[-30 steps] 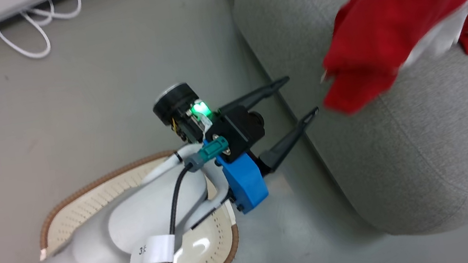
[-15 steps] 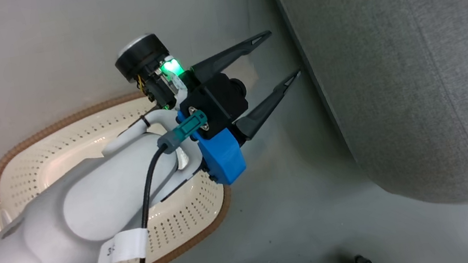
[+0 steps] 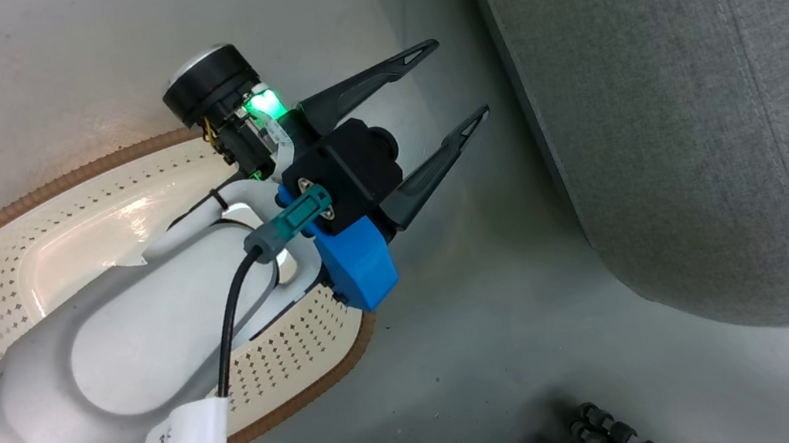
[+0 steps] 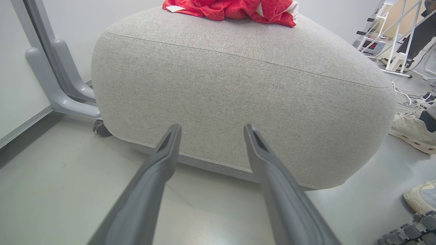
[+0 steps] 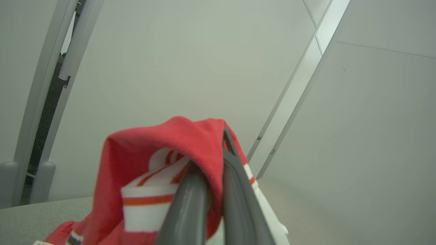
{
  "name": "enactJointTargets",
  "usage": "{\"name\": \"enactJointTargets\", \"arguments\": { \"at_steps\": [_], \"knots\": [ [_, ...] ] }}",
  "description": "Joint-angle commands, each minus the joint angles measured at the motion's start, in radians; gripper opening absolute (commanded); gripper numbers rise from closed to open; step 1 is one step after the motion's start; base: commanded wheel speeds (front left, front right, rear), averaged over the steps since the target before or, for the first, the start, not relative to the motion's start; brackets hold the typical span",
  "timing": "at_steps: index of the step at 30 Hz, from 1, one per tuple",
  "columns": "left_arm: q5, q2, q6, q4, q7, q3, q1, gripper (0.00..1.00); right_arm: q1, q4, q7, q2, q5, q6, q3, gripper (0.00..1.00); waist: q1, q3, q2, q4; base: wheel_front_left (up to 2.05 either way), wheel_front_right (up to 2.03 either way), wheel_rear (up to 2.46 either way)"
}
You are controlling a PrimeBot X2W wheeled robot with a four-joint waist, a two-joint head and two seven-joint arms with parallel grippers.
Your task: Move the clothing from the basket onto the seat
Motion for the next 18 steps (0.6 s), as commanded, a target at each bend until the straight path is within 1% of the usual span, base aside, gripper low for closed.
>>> {"name": "enactJointTargets", "arguments": {
  "at_steps": [1,8,10,14,15,16,17,18],
  "knots": [
    [0.005,0.006,0.003,-0.004,0.001,0.002,-0.019,1.00,0.017,-0.006,-0.003,0.015,-0.003,0.000,0.004,0.00,-0.0001,0.002,0.0000,0.002,0.00,0.00,0.00],
    [0.006,0.002,0.005,-0.013,-0.004,0.000,-0.023,1.00,0.109,0.004,-0.003,0.119,-0.054,0.000,0.009,0.00,-0.0001,0.013,0.0000,0.019,0.00,0.00,0.00],
    [0.006,0.005,0.006,-0.012,-0.005,0.000,-0.022,1.00,0.131,0.012,-0.003,0.139,-0.066,0.000,-0.002,0.00,-0.0001,0.014,0.0000,0.025,0.00,0.00,0.00],
    [0.004,0.009,0.010,-0.010,-0.010,0.002,-0.022,1.00,0.145,0.050,-0.003,0.136,-0.061,0.000,-0.016,0.00,-0.0001,0.010,0.0000,0.032,0.00,0.00,0.00],
    [0.002,0.011,0.011,-0.008,-0.011,0.002,-0.020,1.00,0.150,0.055,-0.003,0.133,-0.059,0.000,-0.016,0.32,-0.0001,0.006,0.0000,0.032,0.00,0.00,0.00],
    [0.000,0.011,0.012,-0.005,-0.014,0.002,-0.016,1.00,0.155,0.057,-0.003,0.130,-0.054,0.000,-0.015,0.77,-0.0001,0.001,0.0000,0.032,0.00,0.00,0.00],
    [0.000,0.010,0.013,-0.004,-0.017,0.002,-0.012,1.00,0.160,0.056,-0.003,0.129,-0.046,0.000,-0.015,1.00,-0.0001,-0.007,0.0000,0.030,0.00,0.00,0.00],
    [-0.001,0.008,0.013,-0.002,-0.021,0.001,-0.007,1.00,0.167,0.053,-0.003,0.127,-0.042,0.000,-0.015,1.00,-0.0001,-0.015,0.0000,0.029,0.00,0.00,0.00]
  ]
}}
